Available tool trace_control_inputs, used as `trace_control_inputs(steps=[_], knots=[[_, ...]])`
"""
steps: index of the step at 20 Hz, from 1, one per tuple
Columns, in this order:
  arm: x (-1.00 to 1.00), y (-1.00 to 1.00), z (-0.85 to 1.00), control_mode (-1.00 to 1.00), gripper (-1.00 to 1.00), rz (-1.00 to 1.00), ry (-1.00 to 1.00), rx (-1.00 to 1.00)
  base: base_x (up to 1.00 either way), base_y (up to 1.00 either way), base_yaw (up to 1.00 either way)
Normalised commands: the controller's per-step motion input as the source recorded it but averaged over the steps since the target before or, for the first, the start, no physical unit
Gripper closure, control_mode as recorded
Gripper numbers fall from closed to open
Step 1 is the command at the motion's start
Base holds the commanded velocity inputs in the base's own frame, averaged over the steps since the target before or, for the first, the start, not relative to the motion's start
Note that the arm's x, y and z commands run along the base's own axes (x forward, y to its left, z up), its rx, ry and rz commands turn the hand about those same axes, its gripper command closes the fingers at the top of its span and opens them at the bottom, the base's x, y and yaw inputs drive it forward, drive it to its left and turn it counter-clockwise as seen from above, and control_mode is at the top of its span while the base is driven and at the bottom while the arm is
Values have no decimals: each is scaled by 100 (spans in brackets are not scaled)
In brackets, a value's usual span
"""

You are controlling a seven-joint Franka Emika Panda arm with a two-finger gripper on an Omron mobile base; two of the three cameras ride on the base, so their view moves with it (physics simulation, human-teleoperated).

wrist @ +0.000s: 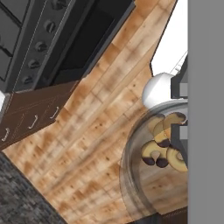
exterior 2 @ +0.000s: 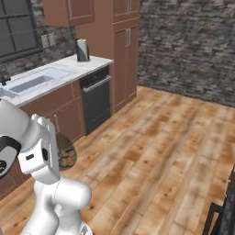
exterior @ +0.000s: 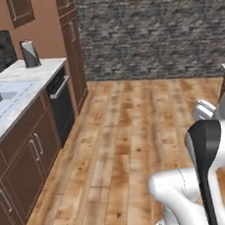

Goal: Pick the jar and jar from the dining table and place them in the open cabinet. Close the cabinet after placing the objects.

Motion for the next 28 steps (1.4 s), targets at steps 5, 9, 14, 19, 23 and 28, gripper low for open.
trace_control_inputs(steps=[5, 9, 14, 19, 23, 28], knots=[[0, 0, 0, 100, 100, 0, 0, 0, 27, 0, 30], [0, 0, 0, 100, 100, 0, 0, 0, 30, 0, 30], [0, 0, 0, 100, 100, 0, 0, 0, 33, 0, 29], [0, 0, 0, 100, 100, 0, 0, 0, 36, 0, 29], [0, 0, 0, 100, 100, 0, 0, 0, 34, 0, 29], [0, 0, 0, 100, 100, 0, 0, 0, 46, 0, 26]])
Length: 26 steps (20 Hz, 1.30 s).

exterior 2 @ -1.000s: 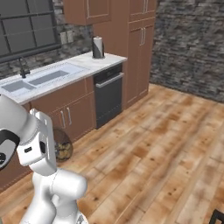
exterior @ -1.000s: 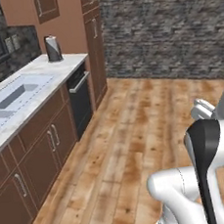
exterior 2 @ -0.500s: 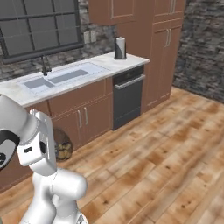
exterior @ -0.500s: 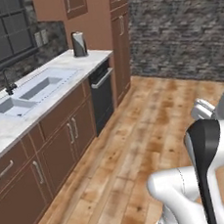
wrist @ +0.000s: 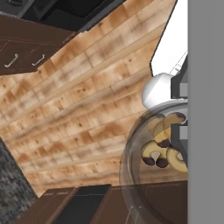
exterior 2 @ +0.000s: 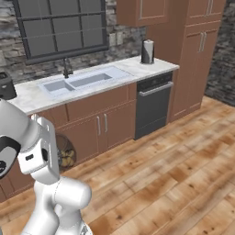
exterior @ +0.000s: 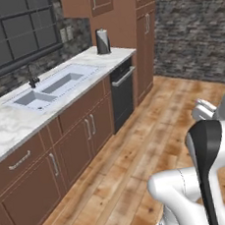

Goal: Pick the jar and jar from the dining table and place them in the open cabinet. Close the cabinet after placing the objects.

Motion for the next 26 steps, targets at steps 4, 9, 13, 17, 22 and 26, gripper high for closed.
trace_control_inputs(steps=[4, 9, 13, 17, 22, 26], knots=[[0, 0, 0, 100, 100, 0, 0, 0, 63, 0, 23], [0, 0, 0, 100, 100, 0, 0, 0, 65, 0, 21], [0, 0, 0, 100, 100, 0, 0, 0, 54, 0, 23], [0, 0, 0, 100, 100, 0, 0, 0, 57, 0, 23], [0, 0, 0, 100, 100, 0, 0, 0, 54, 0, 24], [0, 0, 0, 100, 100, 0, 0, 0, 51, 0, 25]])
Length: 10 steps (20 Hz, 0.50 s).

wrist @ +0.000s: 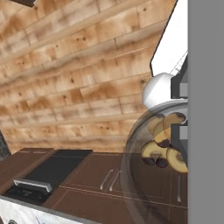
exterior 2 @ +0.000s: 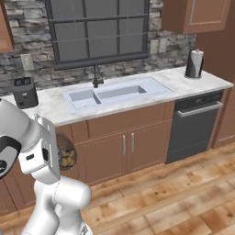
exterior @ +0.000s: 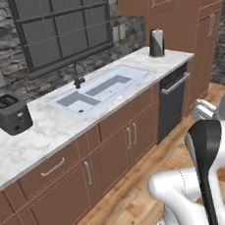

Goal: Pick the jar and jar from the dining table and place them in the open cabinet. Close the cabinet after placing the objects.

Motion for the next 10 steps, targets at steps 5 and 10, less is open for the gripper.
trace_control_inputs(steps=[5, 10], knots=[[0, 0, 0, 100, 100, 0, 0, 0, 32, 0, 28], [0, 0, 0, 100, 100, 0, 0, 0, 24, 0, 31]])
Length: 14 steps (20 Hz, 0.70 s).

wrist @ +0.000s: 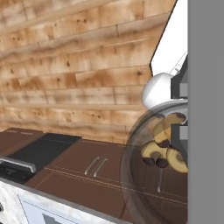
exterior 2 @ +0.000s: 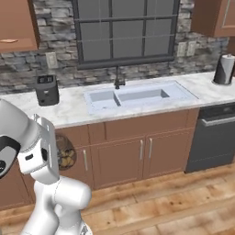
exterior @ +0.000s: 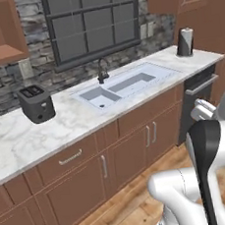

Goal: Pick the jar and jar from the dining table and place them in the open cabinet. Close the cabinet after placing the objects.

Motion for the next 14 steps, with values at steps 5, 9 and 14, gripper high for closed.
trace_control_inputs(steps=[5, 9, 14], knots=[[0, 0, 0, 100, 100, 0, 0, 0, 26, 0, 30], [0, 0, 0, 100, 100, 0, 0, 0, 35, 0, 28], [0, 0, 0, 100, 100, 0, 0, 0, 39, 0, 26]])
